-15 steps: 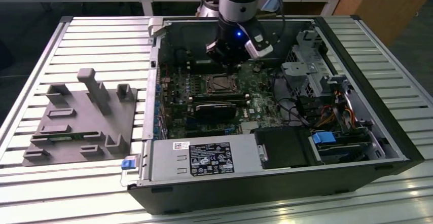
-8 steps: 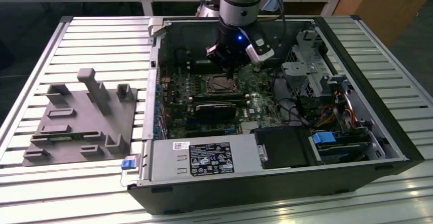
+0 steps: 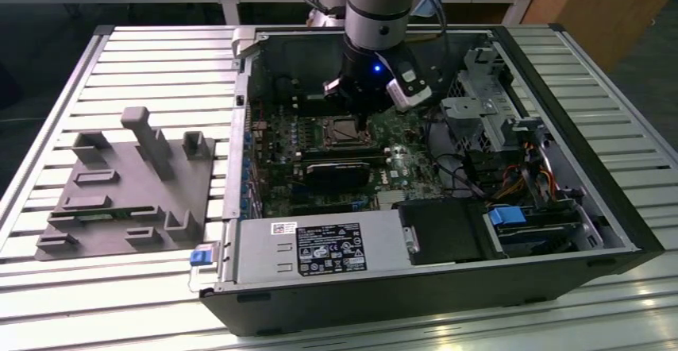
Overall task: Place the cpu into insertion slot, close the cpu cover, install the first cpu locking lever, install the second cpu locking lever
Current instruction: 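Install the second cpu locking lever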
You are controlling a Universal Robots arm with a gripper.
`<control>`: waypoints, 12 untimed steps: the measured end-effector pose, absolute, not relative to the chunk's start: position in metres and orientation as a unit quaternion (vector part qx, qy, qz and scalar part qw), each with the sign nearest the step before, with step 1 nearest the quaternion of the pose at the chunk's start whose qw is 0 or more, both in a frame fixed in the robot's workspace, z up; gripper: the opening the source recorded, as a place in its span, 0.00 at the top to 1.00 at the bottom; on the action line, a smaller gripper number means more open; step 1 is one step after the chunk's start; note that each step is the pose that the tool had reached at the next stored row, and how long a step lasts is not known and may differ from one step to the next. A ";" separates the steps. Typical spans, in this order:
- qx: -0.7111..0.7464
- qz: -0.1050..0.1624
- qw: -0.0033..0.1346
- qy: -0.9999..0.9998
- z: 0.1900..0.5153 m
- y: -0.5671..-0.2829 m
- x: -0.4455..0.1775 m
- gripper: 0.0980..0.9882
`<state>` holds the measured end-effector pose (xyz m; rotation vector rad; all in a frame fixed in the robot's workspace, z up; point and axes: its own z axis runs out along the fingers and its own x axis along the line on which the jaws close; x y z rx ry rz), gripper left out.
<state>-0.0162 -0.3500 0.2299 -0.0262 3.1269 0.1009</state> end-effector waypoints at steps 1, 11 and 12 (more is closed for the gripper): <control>-0.008 0.032 0.006 0.999 0.230 -0.352 -0.016 0.99; -0.008 0.053 0.006 0.999 0.229 -0.367 -0.016 0.99; -0.008 0.053 0.006 0.999 0.229 -0.369 -0.016 0.99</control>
